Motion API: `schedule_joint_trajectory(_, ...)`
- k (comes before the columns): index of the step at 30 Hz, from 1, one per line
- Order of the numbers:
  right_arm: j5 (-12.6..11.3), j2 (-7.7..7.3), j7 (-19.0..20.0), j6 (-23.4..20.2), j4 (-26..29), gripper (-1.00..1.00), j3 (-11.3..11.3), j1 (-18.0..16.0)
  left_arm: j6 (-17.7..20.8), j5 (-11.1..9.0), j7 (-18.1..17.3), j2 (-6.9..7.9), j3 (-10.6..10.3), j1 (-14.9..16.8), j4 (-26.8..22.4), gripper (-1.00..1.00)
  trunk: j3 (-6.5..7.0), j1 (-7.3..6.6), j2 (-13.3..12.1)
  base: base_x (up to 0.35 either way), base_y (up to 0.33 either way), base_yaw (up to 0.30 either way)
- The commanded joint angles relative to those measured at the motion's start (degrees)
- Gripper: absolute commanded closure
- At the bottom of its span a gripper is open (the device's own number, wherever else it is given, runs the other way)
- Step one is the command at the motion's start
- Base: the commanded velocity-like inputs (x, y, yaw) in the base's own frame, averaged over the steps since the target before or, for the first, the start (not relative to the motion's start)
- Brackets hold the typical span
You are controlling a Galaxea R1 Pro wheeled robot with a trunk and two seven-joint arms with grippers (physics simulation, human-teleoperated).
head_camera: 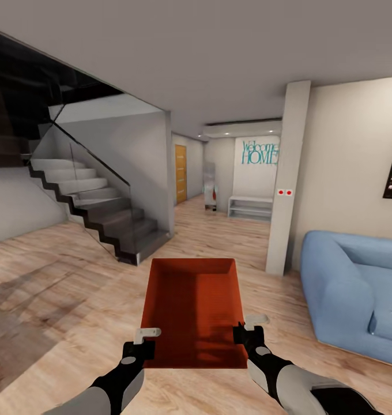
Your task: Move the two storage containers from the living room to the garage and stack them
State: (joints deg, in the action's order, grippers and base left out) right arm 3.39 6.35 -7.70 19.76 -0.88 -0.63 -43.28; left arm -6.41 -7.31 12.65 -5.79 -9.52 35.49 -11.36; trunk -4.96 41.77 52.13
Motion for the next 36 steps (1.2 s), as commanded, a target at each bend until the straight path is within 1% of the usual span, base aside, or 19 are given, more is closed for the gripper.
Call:
schedule_joint_trajectory(1,-1.1,-0.34,-0.6,0.3,-0.3,1.0,1.3,0.0,-0.6,0.4,1.1,0.34,1.4,0.1,-0.2,1.0,-0.09,0.04,0.1,0.321,0.052,0.0)
schedule_joint_trajectory(31,-1.0,-0.33,-0.6,0.3,-0.3,1.0,1.3,0.0,-0.6,0.4,1.1,0.43,1.4,0.1,-0.2,1.0,-0.09,0.04,0.1,0.321,0.003,0.0)
schedule_joint_trajectory(36,-1.1,-0.3,-0.6,0.3,-0.3,1.0,1.3,0.0,-0.6,0.4,1.1,0.43,1.4,0.1,-0.2,1.0,-0.09,0.04,0.1,0.321,0.0,-0.167)
